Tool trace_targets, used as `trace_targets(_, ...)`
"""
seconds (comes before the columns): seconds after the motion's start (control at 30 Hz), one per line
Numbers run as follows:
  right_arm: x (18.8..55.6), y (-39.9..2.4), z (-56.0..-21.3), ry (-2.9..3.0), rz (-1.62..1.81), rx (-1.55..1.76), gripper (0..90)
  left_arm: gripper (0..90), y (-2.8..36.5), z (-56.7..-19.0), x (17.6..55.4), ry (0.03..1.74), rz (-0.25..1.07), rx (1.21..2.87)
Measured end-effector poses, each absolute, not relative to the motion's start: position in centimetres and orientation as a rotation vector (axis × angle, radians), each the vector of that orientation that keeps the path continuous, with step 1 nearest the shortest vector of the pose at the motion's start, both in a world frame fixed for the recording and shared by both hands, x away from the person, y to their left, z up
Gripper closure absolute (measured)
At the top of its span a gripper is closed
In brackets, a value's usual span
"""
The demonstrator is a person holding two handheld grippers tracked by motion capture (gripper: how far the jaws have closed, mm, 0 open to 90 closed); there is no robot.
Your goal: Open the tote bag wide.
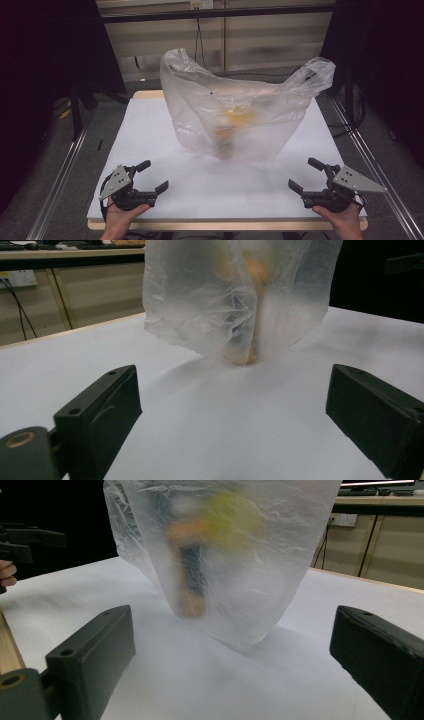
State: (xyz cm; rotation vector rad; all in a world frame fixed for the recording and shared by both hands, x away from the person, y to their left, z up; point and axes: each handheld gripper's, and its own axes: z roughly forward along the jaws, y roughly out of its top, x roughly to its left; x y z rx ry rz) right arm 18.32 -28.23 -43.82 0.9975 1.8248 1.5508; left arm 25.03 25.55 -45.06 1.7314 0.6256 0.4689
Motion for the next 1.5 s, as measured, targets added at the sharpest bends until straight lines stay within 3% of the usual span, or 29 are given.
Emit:
trace_targets(0.07, 18.4, -28.3, -43.8, 1.828, 1.546, 0.997, 7.8, 11.9, 25.6, -45.1, 25.2, 0.610, 0.453, 1.738)
trace_targets(0.1, 18.4, -28.4, -43.8, 1.835, 1.544, 0.996, 12.8, 19.4, 25.4, -45.2, 25.1, 0.627, 0.423, 1.714)
trace_targets(0.17, 18.5, -28.5, -43.8, 1.849, 1.557, 0.992, 22.6, 23.7, 25.7, -45.1, 25.2, 0.606, 0.427, 1.750)
trace_targets(0.2, 18.5, -28.5, -43.8, 1.849, 1.557, 0.992, 22.6, 34.4, 25.7, -45.1, 25.2, 0.606, 0.427, 1.750)
trace_targets(0.23, 18.6, -28.5, -43.8, 1.871, 1.571, 0.970, 39.4, 40.9, 25.8, -45.0, 25.2, 0.597, 0.407, 1.734)
trace_targets(0.3, 18.6, -28.5, -43.8, 1.878, 1.583, 0.965, 43.0, 43.6, 25.8, -45.0, 25.2, 0.586, 0.396, 1.745)
trace_targets(0.37, 18.7, -28.3, -43.6, 1.900, 1.596, 0.937, 58.8, 59.1, 25.9, -44.9, 25.3, 0.563, 0.383, 1.758)
trace_targets(0.4, 18.7, -28.3, -43.6, 1.900, 1.596, 0.937, 58.8, 59.1, 25.8, -44.8, 25.3, 0.555, 0.391, 1.765)
trace_targets(0.43, 18.9, -28.2, -43.6, 1.910, 1.607, 0.928, 67.5, 68.6, 25.7, -44.7, 25.2, 0.540, 0.377, 1.763)
trace_targets(0.53, 19.2, -28.2, -43.4, 1.927, 1.626, 0.913, 75.2, 75.7, 25.4, -44.5, 25.4, 0.523, 0.340, 1.769)
trace_targets(0.87, 20.5, -28.0, -42.7, 1.954, 1.654, 0.904, 88.6, 90.0, 24.3, -43.7, 26.3, 0.514, 0.324, 1.774)
trace_targets(1.5, 22.4, -26.5, -39.8, 2.011, 1.713, 0.863, 90.0, 90.0, 21.9, -41.1, 27.6, 0.470, 0.221, 1.792)
